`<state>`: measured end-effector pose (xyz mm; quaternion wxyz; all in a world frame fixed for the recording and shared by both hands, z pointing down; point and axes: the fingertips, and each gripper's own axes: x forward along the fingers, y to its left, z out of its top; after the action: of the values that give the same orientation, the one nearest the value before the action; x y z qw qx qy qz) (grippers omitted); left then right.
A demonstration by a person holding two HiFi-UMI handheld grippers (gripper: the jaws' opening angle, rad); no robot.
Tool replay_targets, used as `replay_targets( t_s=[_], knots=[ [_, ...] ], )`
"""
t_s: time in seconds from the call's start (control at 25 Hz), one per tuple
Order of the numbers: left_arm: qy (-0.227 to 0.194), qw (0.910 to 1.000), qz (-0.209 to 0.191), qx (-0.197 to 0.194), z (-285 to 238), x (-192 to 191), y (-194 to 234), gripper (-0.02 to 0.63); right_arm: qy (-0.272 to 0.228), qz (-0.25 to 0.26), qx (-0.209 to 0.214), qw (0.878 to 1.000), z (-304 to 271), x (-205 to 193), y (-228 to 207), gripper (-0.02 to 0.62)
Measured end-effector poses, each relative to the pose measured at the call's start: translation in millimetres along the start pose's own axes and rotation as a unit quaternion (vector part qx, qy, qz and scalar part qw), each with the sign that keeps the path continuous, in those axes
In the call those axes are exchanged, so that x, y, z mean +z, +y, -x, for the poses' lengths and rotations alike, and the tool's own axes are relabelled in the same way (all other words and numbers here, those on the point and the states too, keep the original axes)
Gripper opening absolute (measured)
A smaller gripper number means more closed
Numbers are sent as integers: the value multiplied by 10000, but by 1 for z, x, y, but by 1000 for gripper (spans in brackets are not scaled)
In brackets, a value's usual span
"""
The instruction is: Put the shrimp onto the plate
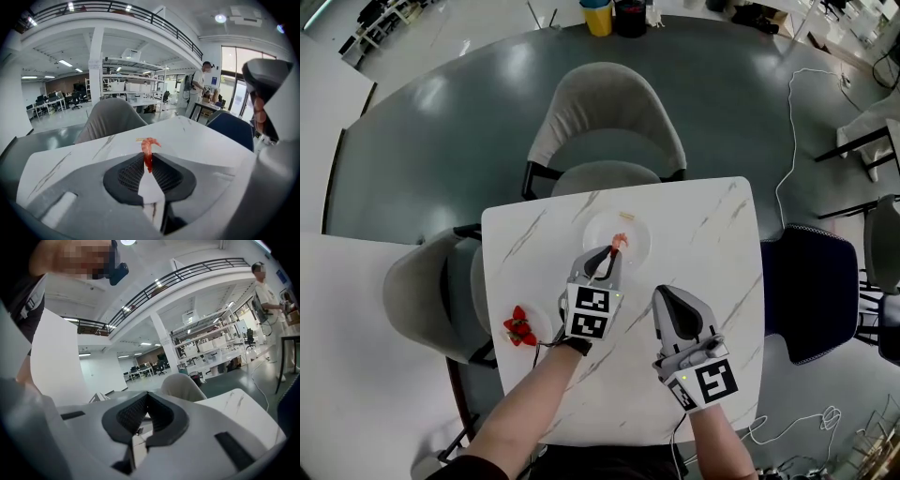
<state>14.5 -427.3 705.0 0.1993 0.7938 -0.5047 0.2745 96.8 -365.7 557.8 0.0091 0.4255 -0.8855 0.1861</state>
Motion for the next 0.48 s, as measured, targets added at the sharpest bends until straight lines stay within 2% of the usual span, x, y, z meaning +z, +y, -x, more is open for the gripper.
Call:
replay_targets(
  t_s=[0.16, 0.48],
  knots=[
    [236, 9995, -39, 195, -7, -6, 6, 55, -9, -44, 54, 10000, -1, 1, 0, 3],
    [738, 9969, -77, 264, -19, -18, 11, 55, -89, -179, 119, 9997, 0, 5, -5, 3]
  ],
)
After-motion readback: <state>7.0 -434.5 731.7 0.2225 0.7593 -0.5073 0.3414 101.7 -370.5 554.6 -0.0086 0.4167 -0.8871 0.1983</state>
